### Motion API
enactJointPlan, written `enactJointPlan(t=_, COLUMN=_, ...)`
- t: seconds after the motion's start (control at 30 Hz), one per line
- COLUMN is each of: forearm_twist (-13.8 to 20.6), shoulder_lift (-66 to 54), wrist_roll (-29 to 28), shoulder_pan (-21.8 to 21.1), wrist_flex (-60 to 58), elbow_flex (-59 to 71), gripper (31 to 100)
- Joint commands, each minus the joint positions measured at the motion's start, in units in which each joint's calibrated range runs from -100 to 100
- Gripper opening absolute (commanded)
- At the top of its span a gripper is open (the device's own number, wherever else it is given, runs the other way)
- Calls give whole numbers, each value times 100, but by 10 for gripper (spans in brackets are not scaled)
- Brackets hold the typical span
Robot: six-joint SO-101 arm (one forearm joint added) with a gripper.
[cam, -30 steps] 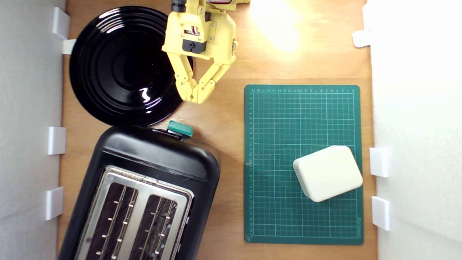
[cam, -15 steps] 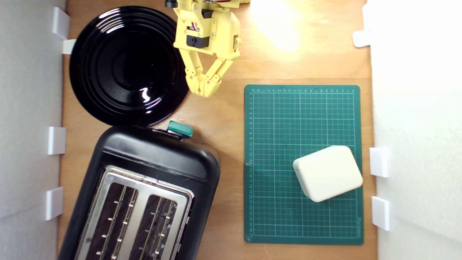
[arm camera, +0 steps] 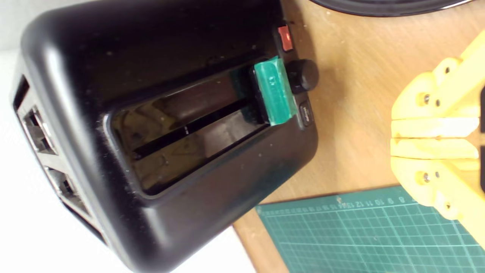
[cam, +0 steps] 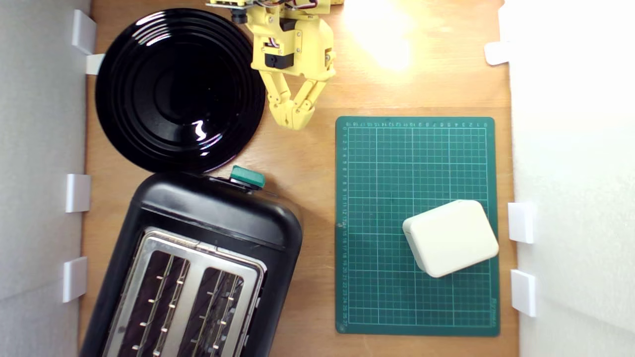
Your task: Start toaster
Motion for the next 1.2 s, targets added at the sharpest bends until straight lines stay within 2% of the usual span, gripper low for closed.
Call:
enactJointPlan(t=0.0, forearm_twist=-200, shoulder_lift=-75, wrist_roll=45, shoulder_pan=48, wrist_flex=59, elbow_flex=0, gripper=313)
enactJointPlan(t=0.07, forearm_twist=-322, shoulder_lift=-75, wrist_roll=55, shoulder_pan=48, wrist_flex=67, elbow_flex=81, gripper=313)
enactJointPlan(t=0.2, forearm_twist=-1007, shoulder_lift=-75, wrist_roll=254, shoulder_pan=48, wrist_flex=119, elbow_flex=299, gripper=313)
enactJointPlan(t=0.23, forearm_twist=-1072, shoulder_lift=-75, wrist_roll=280, shoulder_pan=48, wrist_flex=162, elbow_flex=299, gripper=313)
enactJointPlan(t=0.37, forearm_twist=-819, shoulder_lift=-84, wrist_roll=275, shoulder_pan=48, wrist_flex=239, elbow_flex=345, gripper=314)
enactJointPlan(t=0.47, forearm_twist=-425, shoulder_lift=-100, wrist_roll=102, shoulder_pan=24, wrist_flex=239, elbow_flex=381, gripper=314)
enactJointPlan(t=0.57, forearm_twist=-153, shoulder_lift=-117, wrist_roll=-50, shoulder_pan=-214, wrist_flex=350, elbow_flex=418, gripper=314)
enactJointPlan(t=0.73, forearm_twist=-209, shoulder_lift=-117, wrist_roll=-181, shoulder_pan=-349, wrist_flex=521, elbow_flex=418, gripper=314)
enactJointPlan(t=1.17, forearm_twist=-200, shoulder_lift=-108, wrist_roll=-239, shoulder_pan=-357, wrist_flex=547, elbow_flex=418, gripper=320)
